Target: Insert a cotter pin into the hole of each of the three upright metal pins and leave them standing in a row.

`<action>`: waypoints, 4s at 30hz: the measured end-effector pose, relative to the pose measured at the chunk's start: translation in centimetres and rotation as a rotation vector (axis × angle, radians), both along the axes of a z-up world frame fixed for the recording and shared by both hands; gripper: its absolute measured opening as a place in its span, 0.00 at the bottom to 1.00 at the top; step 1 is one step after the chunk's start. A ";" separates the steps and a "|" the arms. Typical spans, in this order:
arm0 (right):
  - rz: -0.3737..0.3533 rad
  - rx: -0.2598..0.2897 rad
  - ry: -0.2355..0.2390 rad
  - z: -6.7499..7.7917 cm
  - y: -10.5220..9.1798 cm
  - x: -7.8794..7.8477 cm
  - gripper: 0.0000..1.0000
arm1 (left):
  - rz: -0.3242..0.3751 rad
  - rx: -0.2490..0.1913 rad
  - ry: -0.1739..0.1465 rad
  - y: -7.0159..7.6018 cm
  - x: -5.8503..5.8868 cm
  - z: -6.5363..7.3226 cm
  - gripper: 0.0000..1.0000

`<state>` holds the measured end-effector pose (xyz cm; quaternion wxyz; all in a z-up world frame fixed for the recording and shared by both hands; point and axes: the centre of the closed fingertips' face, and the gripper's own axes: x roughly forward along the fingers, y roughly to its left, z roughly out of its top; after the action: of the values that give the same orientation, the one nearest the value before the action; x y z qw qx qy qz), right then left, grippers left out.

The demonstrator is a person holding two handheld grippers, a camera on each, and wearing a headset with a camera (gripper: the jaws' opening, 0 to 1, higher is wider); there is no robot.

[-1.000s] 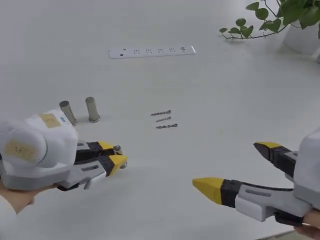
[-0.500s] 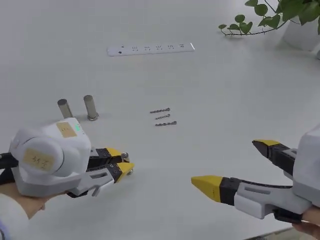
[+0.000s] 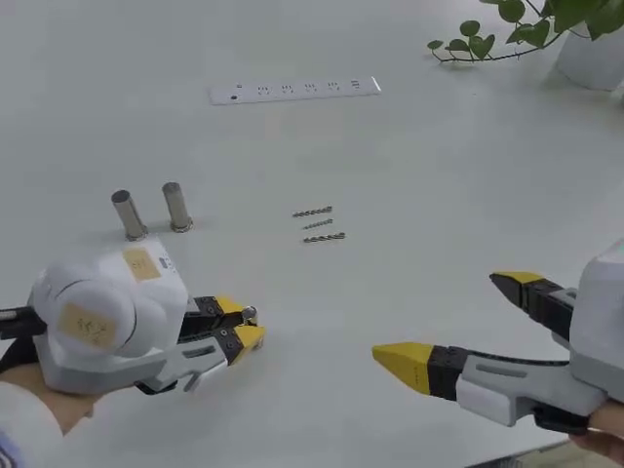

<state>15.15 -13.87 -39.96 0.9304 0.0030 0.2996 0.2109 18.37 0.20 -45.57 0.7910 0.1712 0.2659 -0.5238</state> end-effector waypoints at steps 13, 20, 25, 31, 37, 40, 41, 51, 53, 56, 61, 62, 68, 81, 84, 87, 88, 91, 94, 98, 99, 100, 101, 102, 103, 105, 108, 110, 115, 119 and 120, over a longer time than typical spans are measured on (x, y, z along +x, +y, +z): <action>0.007 0.003 0.003 -0.1 0.0 0.0 0.93 | -0.005 0.006 -0.001 -0.1 -0.4 -0.4 0.05; 0.010 0.009 0.007 -0.3 0.1 -0.1 0.93 | 0.021 -0.026 0.016 -0.2 -0.3 -0.4 0.05; 0.018 0.010 0.006 -0.3 0.2 -0.1 0.93 | 0.023 -0.029 0.010 -0.2 -0.5 -0.4 0.05; 0.023 0.007 0.008 -0.4 0.2 -0.1 0.92 | 0.001 0.006 -0.025 -0.1 -0.8 -0.3 0.06; 0.040 0.001 0.010 -0.4 0.6 0.1 0.92 | 0.022 -0.051 0.003 0.4 -1.2 1.1 0.12; 0.053 -0.004 0.010 -0.4 0.9 0.3 0.92 | 0.018 -0.070 0.005 1.0 -1.7 1.9 0.19; 0.056 -0.006 0.010 -0.4 1.0 0.3 0.92 | 0.019 -0.073 0.003 1.1 -1.8 2.1 0.22; 0.124 -0.031 -0.005 0.6 2.5 1.0 0.90 | 0.104 -0.186 0.015 3.1 -2.6 5.0 0.62; 0.144 -0.043 -0.011 0.9 2.8 1.4 0.90 | 0.112 -0.203 0.028 3.4 -3.0 5.5 0.66; 0.166 -0.053 -0.028 1.6 3.2 2.1 0.90 | 0.139 -0.223 0.024 3.9 -3.1 6.0 0.76; 0.205 -0.073 -0.042 2.2 4.1 2.8 0.89 | 0.160 -0.198 0.027 4.9 -3.8 6.1 0.89; 0.211 -0.074 -0.045 2.4 4.2 2.9 0.89 | 0.167 -0.200 0.026 5.0 -3.9 6.2 0.91; 0.242 -0.089 -0.059 2.9 4.8 3.5 0.88 | 0.215 -0.215 0.036 5.6 -4.7 6.4 0.99; 0.466 -0.277 -0.118 5.7 5.2 6.9 0.82 | 0.286 -0.241 0.035 5.7 -5.8 5.8 0.99; 0.532 -0.302 -0.148 6.9 5.8 7.8 0.75 | 0.298 -0.244 0.033 6.0 -5.8 5.8 0.99; 0.609 -0.365 -0.166 7.7 6.2 8.8 0.74 | 0.318 -0.253 0.028 6.3 -5.6 6.0 0.99; 0.630 -0.385 -0.167 7.5 6.1 9.2 0.74 | 0.322 -0.252 0.026 6.4 -5.6 6.1 0.99; 0.705 -0.466 -0.159 7.0 5.8 10.2 0.72 | 0.326 -0.245 0.022 6.7 -5.7 6.1 0.99; 0.734 -0.502 -0.142 6.2 5.7 11.5 0.68 | 0.337 -0.243 0.022 7.0 -5.8 6.0 0.99; 0.809 -0.534 -0.097 4.8 5.7 12.2 0.55 | 0.351 -0.244 0.020 7.3 -5.9 6.2 0.99; 0.830 -0.547 -0.094 4.5 5.7 12.4 0.52 | 0.354 -0.244 0.020 7.4 -5.9 6.2 0.99; 0.847 -0.558 -0.085 4.2 5.8 12.6 0.50 | 0.358 -0.244 0.018 7.4 -5.9 6.2 0.99; 0.849 -0.560 -0.079 3.9 5.8 12.8 0.48 | 0.364 -0.244 0.018 7.5 -5.9 6.2 0.99; 0.865 -0.571 -0.069 3.6 5.9 12.9 0.47 | 0.365 -0.243 0.018 7.6 -5.9 6.2 0.99; 0.875 -0.578 -0.063 3.3 5.9 13.1 0.46 | 0.366 -0.241 0.018 7.6 -6.0 6.2 0.99; 0.891 -0.587 -0.047 2.7 5.7 13.6 0.42 | 0.370 -0.236 0.015 7.7 -6.0 6.2 0.99; 0.921 -0.613 -0.016 1.8 5.6 14.2 0.36 | 0.379 -0.235 0.009 7.9 -5.9 6.3 0.99; 0.936 -0.622 0.010 1.0 5.4 14.6 0.34 | 0.388 -0.239 0.008 8.0 -5.9 6.3 0.99; 0.968 -0.644 0.055 -0.5 5.1 15.4 0.30 | 0.402 -0.237 0.007 8.2 -5.7 6.2 0.99; 1.000 -0.668 0.097 -2.1 4.8 15.8 0.26 | 0.410 -0.240 0.008 8.2 -5.5 6.3 0.99; 1.007 -0.674 0.107 -2.4 4.9 15.6 0.23 | 0.408 -0.242 0.016 8.1 -5.6 6.3 0.99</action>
<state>30.75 -8.97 -42.40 0.6496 -0.4233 0.3609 0.5183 12.77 8.35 -39.29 0.8931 0.0135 0.2366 -0.3823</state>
